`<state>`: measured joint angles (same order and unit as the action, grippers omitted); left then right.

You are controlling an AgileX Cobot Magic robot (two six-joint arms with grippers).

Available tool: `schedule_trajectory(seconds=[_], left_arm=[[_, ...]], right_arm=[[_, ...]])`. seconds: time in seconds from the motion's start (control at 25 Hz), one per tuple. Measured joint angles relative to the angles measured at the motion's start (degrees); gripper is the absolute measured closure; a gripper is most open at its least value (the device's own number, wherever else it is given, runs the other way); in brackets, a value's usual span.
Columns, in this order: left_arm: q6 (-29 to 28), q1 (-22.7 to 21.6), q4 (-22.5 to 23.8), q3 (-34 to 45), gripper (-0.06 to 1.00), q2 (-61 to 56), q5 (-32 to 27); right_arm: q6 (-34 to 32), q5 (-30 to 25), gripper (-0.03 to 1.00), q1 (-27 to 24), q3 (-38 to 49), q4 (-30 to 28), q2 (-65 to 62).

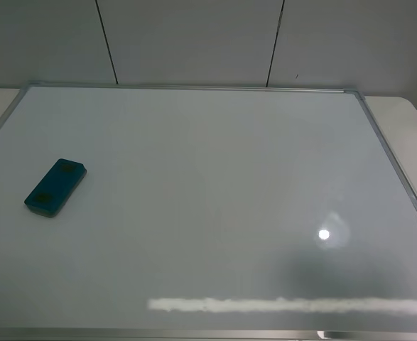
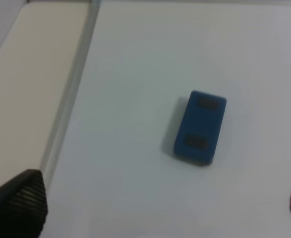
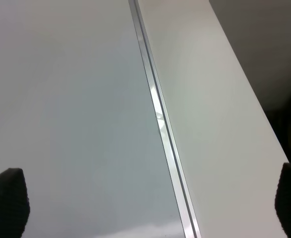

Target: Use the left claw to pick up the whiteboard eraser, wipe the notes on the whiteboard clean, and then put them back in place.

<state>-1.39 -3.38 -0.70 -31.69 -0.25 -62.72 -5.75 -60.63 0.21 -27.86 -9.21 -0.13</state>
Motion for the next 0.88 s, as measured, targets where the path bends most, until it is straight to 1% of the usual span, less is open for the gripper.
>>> schedule_trajectory(seconds=[0.12,0.2,0.32,0.88], left_arm=[[-0.4,1.9,0.0,2.1,-0.05,0.0,1.4],[-0.7,4.1,0.1,2.5,-0.05,0.0,1.5],[-0.7,5.7,0.1,2.7,-0.05,0.0,1.7],[-0.8,5.8,0.2,2.7,-0.05,0.0,1.7]], right_arm=[[0.0,0.0,-0.02,0.0,0.0,0.0,0.0],[0.0,0.0,-0.02,0.0,0.0,0.0,0.0],[0.0,0.0,-0.02,0.0,0.0,0.0,0.0],[0.0,0.0,-0.02,0.0,0.0,0.0,0.0]])
